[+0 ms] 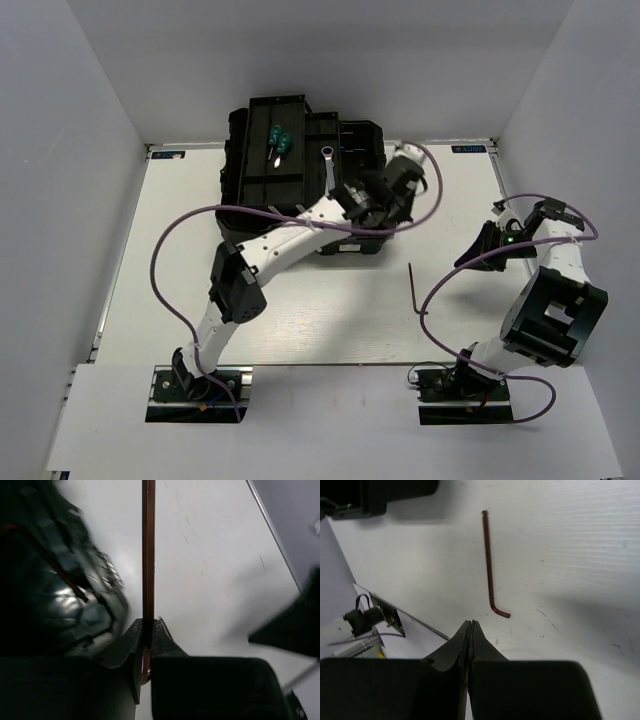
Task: Sort the tools into containers
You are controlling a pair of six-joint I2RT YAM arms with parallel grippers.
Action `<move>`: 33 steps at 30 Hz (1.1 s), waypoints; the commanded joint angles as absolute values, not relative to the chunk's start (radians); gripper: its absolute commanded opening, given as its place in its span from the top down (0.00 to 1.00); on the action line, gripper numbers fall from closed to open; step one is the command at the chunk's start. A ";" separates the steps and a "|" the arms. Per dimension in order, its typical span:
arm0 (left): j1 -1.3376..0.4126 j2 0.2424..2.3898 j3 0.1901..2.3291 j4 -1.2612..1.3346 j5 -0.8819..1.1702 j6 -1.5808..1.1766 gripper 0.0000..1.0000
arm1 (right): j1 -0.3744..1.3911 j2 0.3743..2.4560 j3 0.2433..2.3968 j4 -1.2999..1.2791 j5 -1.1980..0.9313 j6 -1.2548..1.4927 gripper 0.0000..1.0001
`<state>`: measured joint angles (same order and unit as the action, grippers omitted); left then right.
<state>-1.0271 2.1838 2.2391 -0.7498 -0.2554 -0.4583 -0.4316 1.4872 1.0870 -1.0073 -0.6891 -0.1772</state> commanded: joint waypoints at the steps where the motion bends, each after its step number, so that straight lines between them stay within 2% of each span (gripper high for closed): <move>1: -0.963 2.111 2.247 -0.715 -0.395 -0.472 1.00 | -0.425 1.436 1.063 -1.103 -0.813 -0.368 1.00; 7: -0.881 2.233 2.341 -0.747 -0.430 -0.454 1.00 | -0.342 1.362 0.997 -1.036 -0.711 -0.442 1.00; 8: -0.867 2.252 2.351 -0.758 -0.430 -0.454 0.91 | -0.319 1.350 0.976 -1.005 -0.698 -0.431 0.92; 10: -0.853 2.282 2.385 -0.776 -0.420 -0.454 0.78 | -0.267 1.332 0.954 -0.954 -0.658 -0.384 0.82; 11: -0.844 2.295 2.385 -0.787 -0.420 -0.454 0.60 | -0.252 1.321 0.939 -0.921 -0.632 -0.371 0.73; 14: -0.833 2.307 2.385 -0.787 -0.400 -0.463 0.43 | -0.168 1.324 0.919 -0.842 -0.556 -0.304 0.64; 16: -0.833 2.307 2.385 -0.778 -0.388 -0.463 0.38 | -0.114 1.354 0.914 -0.805 -0.502 -0.262 0.62; 18: -0.824 2.298 2.394 -0.769 -0.388 -0.442 0.34 | -0.051 1.379 0.914 -0.766 -0.442 -0.215 0.62; 23: -0.834 2.223 2.404 -0.759 -0.368 -0.376 0.34 | 0.085 1.468 0.910 -0.701 -0.325 -0.132 0.62; 26: -0.845 2.099 2.329 -0.759 -0.368 -0.344 0.37 | 0.158 1.500 0.905 -0.658 -0.229 -0.082 0.62; 29: -0.854 1.944 2.127 -0.704 -0.377 -0.353 0.38 | 0.205 1.529 0.897 -0.637 -0.161 -0.045 0.62; 33: -0.854 1.612 1.812 -0.652 -0.425 -0.377 0.37 | 0.265 1.571 0.888 -0.614 -0.014 0.029 0.62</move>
<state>-0.8486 1.8660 1.9354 -0.7143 -0.3824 -0.3702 0.2317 1.5528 0.9009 -0.6559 -0.1661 -0.0528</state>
